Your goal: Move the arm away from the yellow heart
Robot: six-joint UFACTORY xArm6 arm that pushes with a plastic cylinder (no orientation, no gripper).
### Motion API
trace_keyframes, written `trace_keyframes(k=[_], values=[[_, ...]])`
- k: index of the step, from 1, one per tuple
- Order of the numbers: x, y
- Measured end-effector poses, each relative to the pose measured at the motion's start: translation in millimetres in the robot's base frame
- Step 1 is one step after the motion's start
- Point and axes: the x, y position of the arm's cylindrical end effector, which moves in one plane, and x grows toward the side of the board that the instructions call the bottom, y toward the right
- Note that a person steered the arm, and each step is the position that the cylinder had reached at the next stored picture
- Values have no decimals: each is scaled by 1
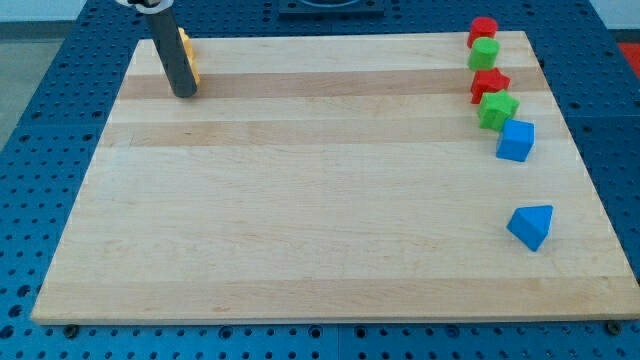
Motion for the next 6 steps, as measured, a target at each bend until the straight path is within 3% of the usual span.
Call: trace_keyframes(k=[3,6], values=[[-22,-9],[14,81]])
